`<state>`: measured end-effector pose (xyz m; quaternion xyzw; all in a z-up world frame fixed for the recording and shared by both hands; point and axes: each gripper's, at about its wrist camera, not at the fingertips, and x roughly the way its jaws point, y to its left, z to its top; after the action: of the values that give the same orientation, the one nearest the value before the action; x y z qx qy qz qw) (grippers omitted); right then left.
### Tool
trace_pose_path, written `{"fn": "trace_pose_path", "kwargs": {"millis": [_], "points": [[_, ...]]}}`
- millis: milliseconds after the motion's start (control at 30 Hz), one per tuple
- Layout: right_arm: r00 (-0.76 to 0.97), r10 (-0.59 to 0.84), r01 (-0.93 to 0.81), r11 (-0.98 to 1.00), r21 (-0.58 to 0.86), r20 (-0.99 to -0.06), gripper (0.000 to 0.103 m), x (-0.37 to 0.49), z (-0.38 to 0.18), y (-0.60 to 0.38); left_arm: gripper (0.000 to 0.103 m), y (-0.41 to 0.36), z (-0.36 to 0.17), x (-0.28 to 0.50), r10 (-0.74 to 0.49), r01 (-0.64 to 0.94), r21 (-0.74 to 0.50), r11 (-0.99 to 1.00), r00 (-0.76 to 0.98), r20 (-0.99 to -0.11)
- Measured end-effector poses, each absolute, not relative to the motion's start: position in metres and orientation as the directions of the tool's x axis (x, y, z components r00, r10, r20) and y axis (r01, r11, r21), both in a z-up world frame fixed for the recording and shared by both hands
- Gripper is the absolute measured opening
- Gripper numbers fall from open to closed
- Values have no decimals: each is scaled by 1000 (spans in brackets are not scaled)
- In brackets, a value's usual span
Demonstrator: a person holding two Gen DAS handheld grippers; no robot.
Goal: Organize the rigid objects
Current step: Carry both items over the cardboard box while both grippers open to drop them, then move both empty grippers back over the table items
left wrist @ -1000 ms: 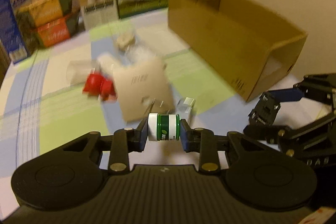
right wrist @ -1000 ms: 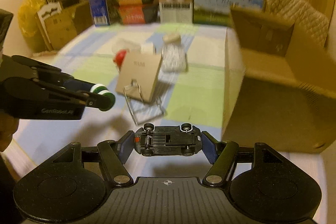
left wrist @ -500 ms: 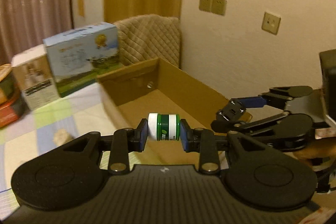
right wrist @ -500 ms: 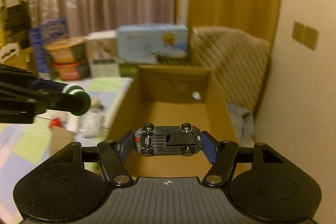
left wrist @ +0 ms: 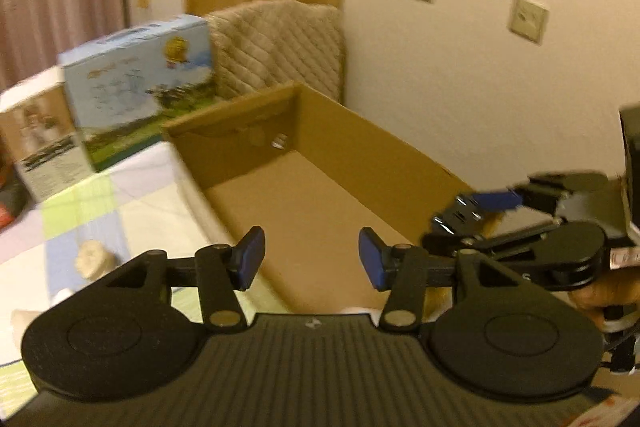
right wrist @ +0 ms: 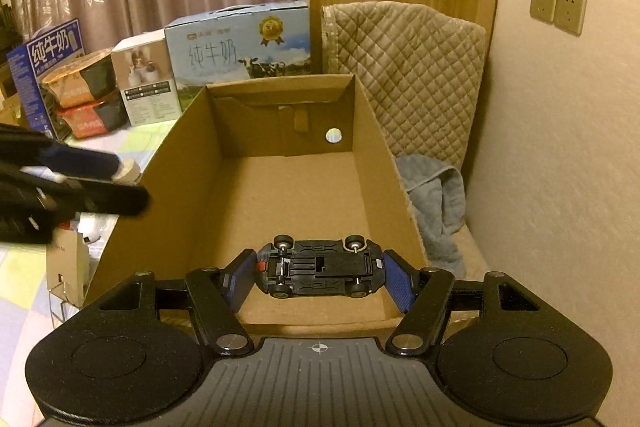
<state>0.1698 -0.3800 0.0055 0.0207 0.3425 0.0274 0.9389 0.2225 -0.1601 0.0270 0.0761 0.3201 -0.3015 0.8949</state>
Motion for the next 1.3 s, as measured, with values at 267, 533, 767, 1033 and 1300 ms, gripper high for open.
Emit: {"fn": "trace_pose_path", "kwargs": {"millis": [267, 533, 767, 1033, 1300], "points": [[754, 82, -39, 996, 80, -651, 64, 177, 1, -378, 55, -96, 37, 205, -390, 438, -78, 895, 688, -612], [762, 156, -80, 986, 148, -629, 70, 180, 4, -376, 56, -58, 27, 187, -324, 344, -97, 934, 698, -639], [814, 115, -31, 987, 156, -569, 80, 158, 34, -381, 64, -21, 22, 166, -247, 250, -89, 964, 724, -644], [825, 173, -106, 982, 153, -538, 81, 100, 63, -338, 69, 19, 14, 123, -166, 135, -97, 986, 730, -663], [802, 261, -203, 965, 166, -537, 81, 52, 59, -274, 74, 46, 17, 82, -114, 77, -84, 993, 730, -674]]}}
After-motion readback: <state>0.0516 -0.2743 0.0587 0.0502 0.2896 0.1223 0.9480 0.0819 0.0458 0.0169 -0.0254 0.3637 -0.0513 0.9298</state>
